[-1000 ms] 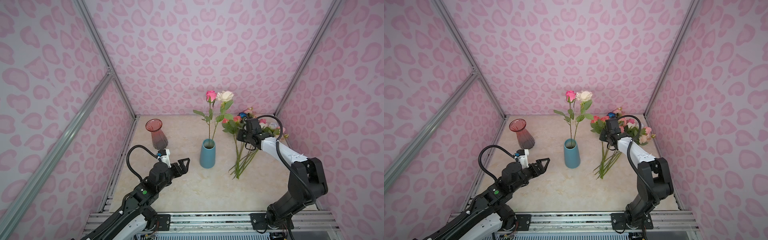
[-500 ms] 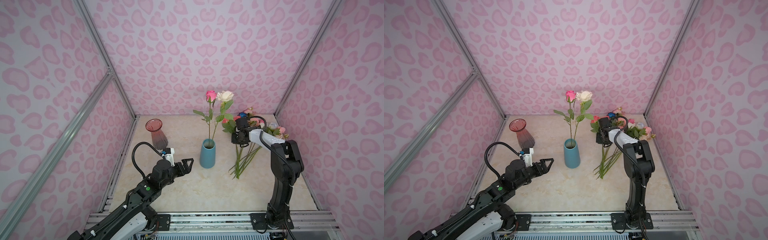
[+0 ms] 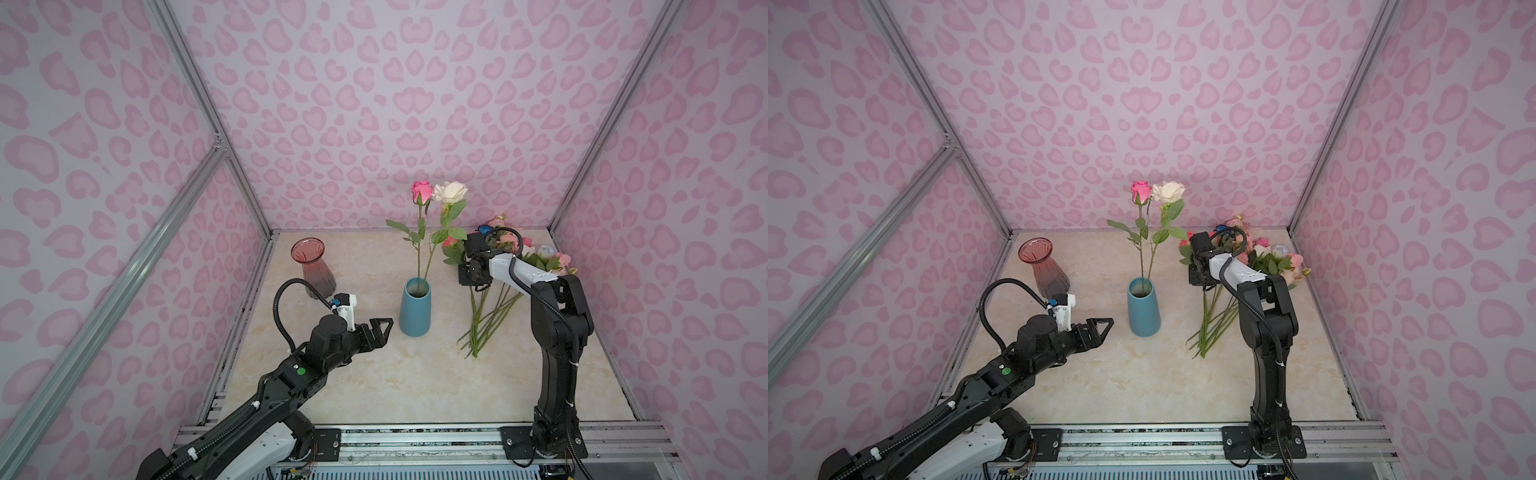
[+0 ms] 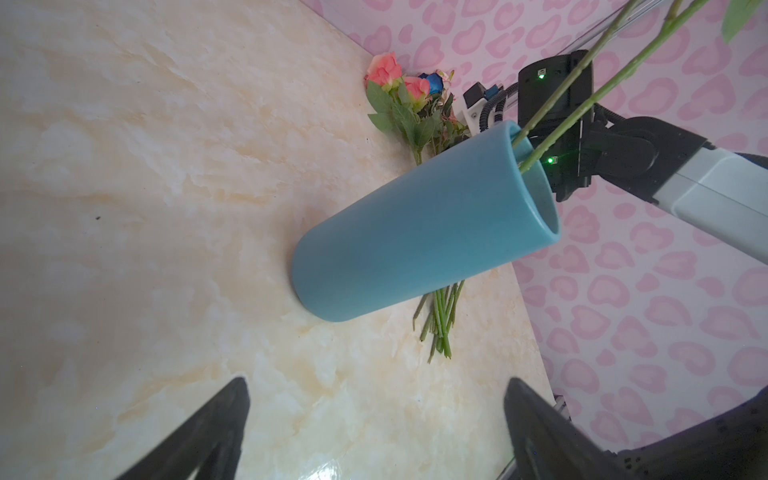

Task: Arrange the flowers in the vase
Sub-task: 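Grasp a peach rose stem in the bunch with the right gripper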

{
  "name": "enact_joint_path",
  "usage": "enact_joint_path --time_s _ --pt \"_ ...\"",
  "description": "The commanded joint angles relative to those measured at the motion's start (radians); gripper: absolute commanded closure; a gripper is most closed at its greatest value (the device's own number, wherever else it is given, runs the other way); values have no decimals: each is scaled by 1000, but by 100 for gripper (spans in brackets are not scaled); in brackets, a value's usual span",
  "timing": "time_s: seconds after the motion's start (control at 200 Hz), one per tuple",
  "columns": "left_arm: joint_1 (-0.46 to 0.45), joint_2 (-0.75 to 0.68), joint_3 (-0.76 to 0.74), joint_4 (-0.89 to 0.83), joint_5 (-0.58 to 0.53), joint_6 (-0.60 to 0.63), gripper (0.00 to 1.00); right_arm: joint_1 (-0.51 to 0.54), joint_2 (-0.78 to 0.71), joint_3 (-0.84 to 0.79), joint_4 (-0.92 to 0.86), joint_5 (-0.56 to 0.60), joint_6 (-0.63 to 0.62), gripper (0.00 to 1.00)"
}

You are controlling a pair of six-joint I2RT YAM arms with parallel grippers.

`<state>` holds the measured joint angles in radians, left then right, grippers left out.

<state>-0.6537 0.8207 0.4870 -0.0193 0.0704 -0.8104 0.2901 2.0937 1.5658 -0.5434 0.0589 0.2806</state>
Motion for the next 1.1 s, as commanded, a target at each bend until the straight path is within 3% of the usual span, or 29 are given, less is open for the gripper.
enact_joint_path --time_s 0.0,0.235,0.625,1.095 --pt "0 1 11 49 2 7 3 3 19 12 -12 27 -23 78" --pt "0 -2 9 47 -3 7 3 4 54 28 -15 26 -25 82" --pt "0 5 15 43 -1 9 3 8 -14 -2 19 42 -31 94" --pt "0 -43 24 5 -35 24 3 28 -355 -266 204 45 36 95"
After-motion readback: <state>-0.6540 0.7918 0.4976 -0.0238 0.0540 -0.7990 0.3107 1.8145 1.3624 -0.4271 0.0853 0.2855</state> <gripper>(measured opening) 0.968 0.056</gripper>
